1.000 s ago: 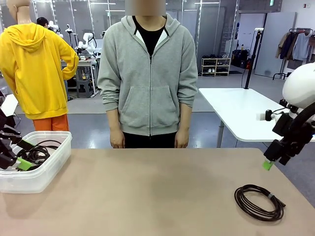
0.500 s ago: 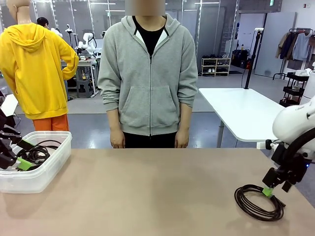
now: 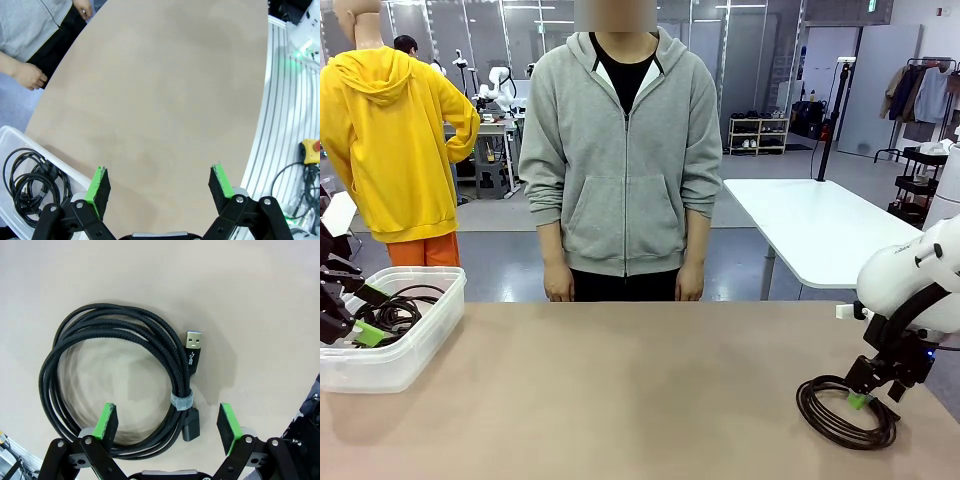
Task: Organize and store the cables.
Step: Place the USB Extension Cable into the Organizing box.
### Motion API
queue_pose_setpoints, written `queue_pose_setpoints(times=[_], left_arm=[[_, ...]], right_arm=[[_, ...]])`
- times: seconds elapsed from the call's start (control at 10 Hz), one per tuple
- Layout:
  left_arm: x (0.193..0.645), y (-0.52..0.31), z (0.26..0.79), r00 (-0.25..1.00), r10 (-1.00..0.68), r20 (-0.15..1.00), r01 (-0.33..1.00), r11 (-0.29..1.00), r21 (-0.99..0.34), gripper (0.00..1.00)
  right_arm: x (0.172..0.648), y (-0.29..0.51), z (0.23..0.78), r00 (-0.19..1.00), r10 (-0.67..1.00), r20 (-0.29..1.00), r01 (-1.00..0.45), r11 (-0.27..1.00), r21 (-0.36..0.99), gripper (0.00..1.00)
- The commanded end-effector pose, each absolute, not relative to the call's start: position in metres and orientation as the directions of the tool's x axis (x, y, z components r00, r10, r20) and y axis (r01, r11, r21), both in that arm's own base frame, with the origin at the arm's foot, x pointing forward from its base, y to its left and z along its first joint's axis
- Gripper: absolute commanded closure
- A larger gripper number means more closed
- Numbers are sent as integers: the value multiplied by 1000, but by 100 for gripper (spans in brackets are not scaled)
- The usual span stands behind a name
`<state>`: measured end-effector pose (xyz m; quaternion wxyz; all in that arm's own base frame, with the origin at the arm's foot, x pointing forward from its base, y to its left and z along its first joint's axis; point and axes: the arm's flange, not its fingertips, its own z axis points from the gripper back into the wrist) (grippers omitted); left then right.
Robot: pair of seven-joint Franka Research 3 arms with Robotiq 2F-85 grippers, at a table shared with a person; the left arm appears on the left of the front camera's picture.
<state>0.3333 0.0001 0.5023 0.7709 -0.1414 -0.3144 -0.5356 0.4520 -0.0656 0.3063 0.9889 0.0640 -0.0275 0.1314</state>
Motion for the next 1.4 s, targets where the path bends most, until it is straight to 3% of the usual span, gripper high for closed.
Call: queue_pose_setpoints(times=[0.0, 0.4, 0.5, 0.6, 0.7, 0.8, 1.1, 1.3], left_arm=[[333, -1, 503, 238, -732, 638, 912, 394, 112, 0], [333, -1, 503, 238, -732, 638, 912, 394, 112, 0], [333, -1, 503, 238, -732, 638, 912, 394, 112, 0], [333, -1, 503, 238, -732, 638, 912, 394, 112, 0], [333, -1, 503, 238, -732, 638, 912, 394, 112, 0], [333, -1, 503, 238, -732, 638, 912, 394, 112, 0], [333, -1, 503, 238, -732, 638, 912, 394, 112, 0], [333, -1, 503, 238, -732, 638, 912, 394, 112, 0]], right_arm=[[459, -60, 306, 972, 218, 82, -226, 970, 93, 0], [464, -58, 301, 974, 200, 106, -207, 977, 57, 0], [465, -58, 300, 973, 201, 113, -208, 977, 52, 30], [466, -57, 298, 972, 211, 102, -216, 975, 45, 53], [467, -57, 296, 971, 214, 102, -219, 975, 39, 90], [467, -56, 296, 971, 216, 98, -221, 975, 39, 100], [462, -51, 302, 973, 216, 84, -219, 976, 16, 96], [460, -47, 307, 973, 215, 86, -217, 976, 19, 100]])
